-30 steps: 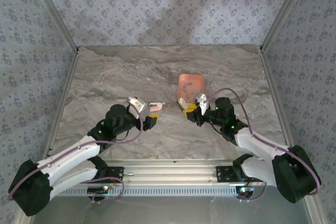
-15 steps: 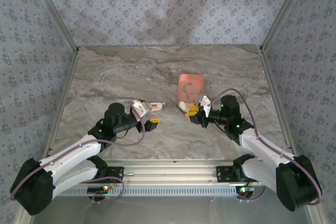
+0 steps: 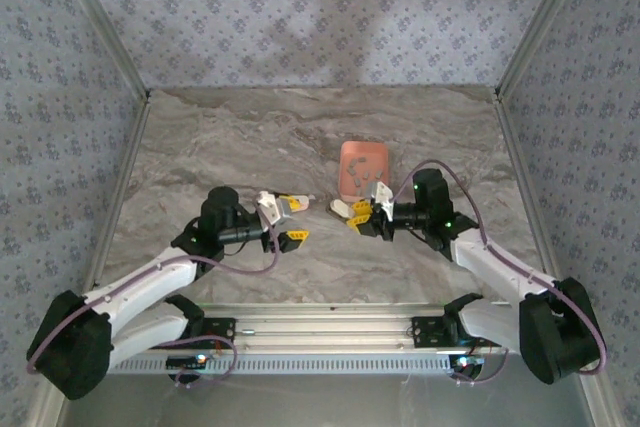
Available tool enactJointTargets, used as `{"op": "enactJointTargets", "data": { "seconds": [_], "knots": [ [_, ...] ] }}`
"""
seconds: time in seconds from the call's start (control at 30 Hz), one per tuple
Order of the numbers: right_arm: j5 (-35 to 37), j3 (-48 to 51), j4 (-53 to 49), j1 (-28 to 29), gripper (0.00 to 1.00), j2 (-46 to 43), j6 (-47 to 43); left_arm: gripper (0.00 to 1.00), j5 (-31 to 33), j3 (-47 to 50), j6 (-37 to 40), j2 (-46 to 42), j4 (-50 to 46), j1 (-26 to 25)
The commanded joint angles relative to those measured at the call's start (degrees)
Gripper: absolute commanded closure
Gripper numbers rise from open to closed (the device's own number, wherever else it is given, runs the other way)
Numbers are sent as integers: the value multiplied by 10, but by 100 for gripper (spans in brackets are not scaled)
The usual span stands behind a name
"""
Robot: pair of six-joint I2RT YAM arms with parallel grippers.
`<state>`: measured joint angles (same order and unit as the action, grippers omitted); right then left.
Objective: Load the staples into the stapler
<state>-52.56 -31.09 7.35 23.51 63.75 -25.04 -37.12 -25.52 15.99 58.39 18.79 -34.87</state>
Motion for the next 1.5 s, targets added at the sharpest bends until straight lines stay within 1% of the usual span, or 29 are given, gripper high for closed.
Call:
{"op": "enactJointTargets", "data": {
  "seconds": [0.0,0.3,0.47,0.67,0.8,0.97,1.1,1.23,1.33,1.4,1.43,1.47],
  "knots": [
    [-33,-30,-62,2,100,10,-65,31,-43,-26,25,20,-3,-1],
    [-68,-49,-91,14,100,27,-106,33,-115,-72,50,81,-8,-14],
    [-73,-66,-122,25,100,37,-132,35,-124,-109,85,110,-52,-34],
    [-86,-76,-131,29,100,45,-143,41,-137,-134,106,136,-84,-41],
    [-94,-82,-142,29,100,45,-150,44,-139,-139,117,139,-100,-43],
    [-101,-84,-141,30,100,48,-151,54,-145,-145,130,139,-118,-43],
    [-109,-88,-146,29,100,50,-151,64,-155,-147,133,140,-123,-43],
    [-109,-89,-147,29,100,50,-152,67,-160,-151,134,142,-127,-43],
    [-108,-90,-148,29,100,50,-152,76,-165,-157,139,146,-141,-43],
    [-106,-89,-150,29,100,50,-154,84,-169,-165,150,148,-162,-42],
    [-101,-89,-150,28,98,49,-154,87,-169,-170,152,148,-169,-41],
    [-89,-86,-148,28,88,47,-151,89,-163,-174,153,149,-178,-40]
  ]
}}
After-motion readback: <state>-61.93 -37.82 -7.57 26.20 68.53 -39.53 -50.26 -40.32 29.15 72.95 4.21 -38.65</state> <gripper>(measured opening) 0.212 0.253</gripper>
